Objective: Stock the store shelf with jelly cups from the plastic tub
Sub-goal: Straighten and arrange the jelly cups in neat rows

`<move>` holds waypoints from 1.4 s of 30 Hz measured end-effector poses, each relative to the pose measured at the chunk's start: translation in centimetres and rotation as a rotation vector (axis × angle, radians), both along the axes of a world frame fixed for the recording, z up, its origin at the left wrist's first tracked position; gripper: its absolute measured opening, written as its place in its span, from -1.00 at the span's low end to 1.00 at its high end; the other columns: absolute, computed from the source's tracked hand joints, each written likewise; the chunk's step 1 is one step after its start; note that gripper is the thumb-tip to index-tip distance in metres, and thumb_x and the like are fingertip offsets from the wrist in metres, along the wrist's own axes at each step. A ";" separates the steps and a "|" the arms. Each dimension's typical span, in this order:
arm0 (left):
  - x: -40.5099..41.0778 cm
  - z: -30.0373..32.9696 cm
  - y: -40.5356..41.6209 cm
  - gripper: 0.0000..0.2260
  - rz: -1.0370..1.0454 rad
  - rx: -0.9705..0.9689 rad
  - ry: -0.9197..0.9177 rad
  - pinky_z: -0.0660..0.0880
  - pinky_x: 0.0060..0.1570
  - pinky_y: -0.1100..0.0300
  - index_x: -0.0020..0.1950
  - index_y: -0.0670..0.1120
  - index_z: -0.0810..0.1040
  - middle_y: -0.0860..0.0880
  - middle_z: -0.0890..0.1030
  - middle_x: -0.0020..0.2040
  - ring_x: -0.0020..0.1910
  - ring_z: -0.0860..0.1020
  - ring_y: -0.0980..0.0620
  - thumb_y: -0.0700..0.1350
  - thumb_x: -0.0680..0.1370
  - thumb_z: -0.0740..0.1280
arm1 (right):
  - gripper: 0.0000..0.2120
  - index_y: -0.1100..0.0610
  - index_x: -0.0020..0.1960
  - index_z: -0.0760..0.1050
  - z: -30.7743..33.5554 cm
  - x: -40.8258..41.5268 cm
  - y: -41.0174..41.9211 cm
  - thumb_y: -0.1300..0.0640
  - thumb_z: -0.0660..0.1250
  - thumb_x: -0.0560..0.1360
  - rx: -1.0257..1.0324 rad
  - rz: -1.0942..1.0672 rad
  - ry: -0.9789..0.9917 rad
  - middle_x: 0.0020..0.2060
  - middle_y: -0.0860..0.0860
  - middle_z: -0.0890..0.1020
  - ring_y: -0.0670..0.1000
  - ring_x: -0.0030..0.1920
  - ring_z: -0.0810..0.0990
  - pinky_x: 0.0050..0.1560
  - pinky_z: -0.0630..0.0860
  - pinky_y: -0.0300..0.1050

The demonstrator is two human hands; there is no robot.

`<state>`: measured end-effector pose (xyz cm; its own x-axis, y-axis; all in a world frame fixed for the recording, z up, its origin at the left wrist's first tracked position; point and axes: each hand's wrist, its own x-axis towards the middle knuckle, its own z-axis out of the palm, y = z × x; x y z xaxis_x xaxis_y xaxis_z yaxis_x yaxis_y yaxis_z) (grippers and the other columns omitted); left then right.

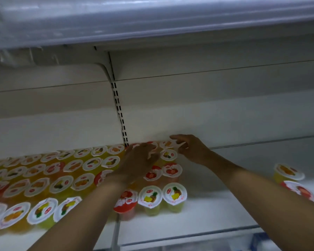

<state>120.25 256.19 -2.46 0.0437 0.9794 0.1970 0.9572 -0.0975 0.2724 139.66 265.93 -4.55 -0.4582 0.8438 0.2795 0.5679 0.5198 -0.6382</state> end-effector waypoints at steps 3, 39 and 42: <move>1.8 0.6 -2.4 -0.57 0.007 0.011 0.003 0.09 0.45 0.10 0.45 0.12 0.33 0.08 0.31 0.49 0.47 0.23 0.00 0.20 0.62 0.07 | -0.60 0.01 0.35 0.47 0.9 1.7 -3.2 0.22 0.33 0.53 0.006 -0.044 0.011 0.21 0.07 0.54 -0.04 0.03 0.54 0.05 0.44 -0.26; 7.4 -2.3 -12.0 -0.76 0.043 0.190 0.067 0.31 0.25 0.09 0.19 0.07 0.56 0.07 0.58 0.18 0.16 0.51 0.02 -0.01 0.53 0.37 | -0.74 -0.06 0.13 0.59 -1.6 6.6 -16.7 0.09 0.43 0.45 0.094 -0.041 -0.113 0.06 -0.02 0.54 -0.01 0.04 0.54 0.07 0.52 -0.07; 7.2 -2.5 -12.2 -0.76 0.039 0.210 0.067 0.31 0.25 0.09 0.19 0.06 0.56 0.06 0.58 0.18 0.16 0.50 0.03 -0.03 0.53 0.36 | -0.74 -0.05 0.13 0.59 -2.0 6.4 -16.6 0.10 0.44 0.45 0.083 -0.038 -0.091 0.08 -0.03 0.53 -0.03 0.04 0.53 0.11 0.52 -0.04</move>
